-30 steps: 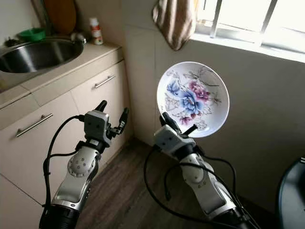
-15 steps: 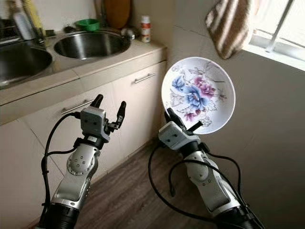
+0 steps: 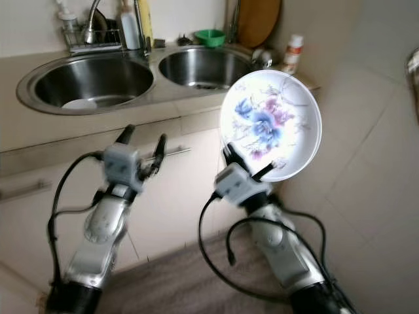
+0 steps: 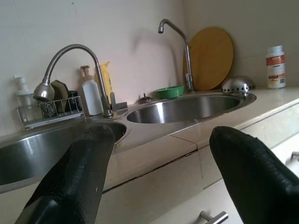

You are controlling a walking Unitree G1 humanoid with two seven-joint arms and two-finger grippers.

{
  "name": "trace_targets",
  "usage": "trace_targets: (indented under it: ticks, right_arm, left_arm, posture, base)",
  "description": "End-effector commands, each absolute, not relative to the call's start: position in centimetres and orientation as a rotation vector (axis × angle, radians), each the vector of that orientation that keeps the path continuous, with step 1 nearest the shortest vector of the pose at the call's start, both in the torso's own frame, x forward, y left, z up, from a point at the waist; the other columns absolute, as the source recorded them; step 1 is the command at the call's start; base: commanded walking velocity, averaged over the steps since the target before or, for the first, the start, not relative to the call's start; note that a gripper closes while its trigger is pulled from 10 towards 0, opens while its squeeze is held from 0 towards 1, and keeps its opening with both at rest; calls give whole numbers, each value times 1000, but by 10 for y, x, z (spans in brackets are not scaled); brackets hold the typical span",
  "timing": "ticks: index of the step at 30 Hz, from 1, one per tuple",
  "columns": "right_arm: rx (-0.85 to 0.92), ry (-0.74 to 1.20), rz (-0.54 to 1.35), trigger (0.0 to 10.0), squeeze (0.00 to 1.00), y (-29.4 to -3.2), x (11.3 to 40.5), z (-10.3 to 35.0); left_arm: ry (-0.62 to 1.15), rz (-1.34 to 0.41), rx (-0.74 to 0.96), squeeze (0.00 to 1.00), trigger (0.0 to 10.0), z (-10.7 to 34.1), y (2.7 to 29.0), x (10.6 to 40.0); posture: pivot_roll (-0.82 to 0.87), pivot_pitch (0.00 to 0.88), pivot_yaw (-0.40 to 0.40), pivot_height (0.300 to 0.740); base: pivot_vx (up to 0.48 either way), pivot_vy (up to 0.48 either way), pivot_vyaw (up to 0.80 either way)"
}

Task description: Kitchen organization

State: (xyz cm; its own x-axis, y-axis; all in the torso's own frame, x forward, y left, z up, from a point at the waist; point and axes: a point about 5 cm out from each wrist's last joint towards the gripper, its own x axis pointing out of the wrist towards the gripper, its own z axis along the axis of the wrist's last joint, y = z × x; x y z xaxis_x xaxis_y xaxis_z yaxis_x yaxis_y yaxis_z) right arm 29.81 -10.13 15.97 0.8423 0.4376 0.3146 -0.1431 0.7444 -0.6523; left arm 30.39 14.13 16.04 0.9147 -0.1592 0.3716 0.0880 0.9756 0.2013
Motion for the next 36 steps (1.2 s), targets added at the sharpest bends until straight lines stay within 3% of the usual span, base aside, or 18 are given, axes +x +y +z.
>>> trace_targets:
  ticks: [1, 20, 31, 32, 33, 36]
  right_arm:
    - [-687, -496, 293, 0, 0, -112, 299, 165]
    - [-676, -516, 279, 0, 0, -116, 307, 173]
    - [-513, -477, 137, 0, 0, -135, 332, 198]
    - [-485, -464, 121, 510, 0, -138, 334, 200]
    - [-445, -424, 82, 10000, 0, -144, 340, 200]
    - [-385, -359, 1, 10000, 0, -157, 349, 199]
  left_arm:
    - [-422, -164, 177, 0, 10000, 165, 129, 304]
    - [-422, -157, 168, 0, 10000, 166, 130, 303]
    - [-441, -168, 159, 0, 10000, 168, 127, 301]
    - [-441, -168, 159, 0, 10000, 168, 127, 301]
    - [-441, -169, 159, 0, 10000, 168, 127, 301]
    - [-441, -171, 159, 0, 10000, 167, 127, 300]
  posture:
    - [61, 0, -38, 740]
    - [69, 0, -45, 740]
    - [77, 0, -50, 740]
    - [77, 0, -50, 740]
    - [79, 0, -52, 740]
    - [82, 0, -54, 740]
  base:
    - [465, 0, 800]
    - [410, 0, 800]
    - [0, 0, 800]
    - [0, 0, 569]
    - [0, 0, 0]
    - [0, 0, 0]
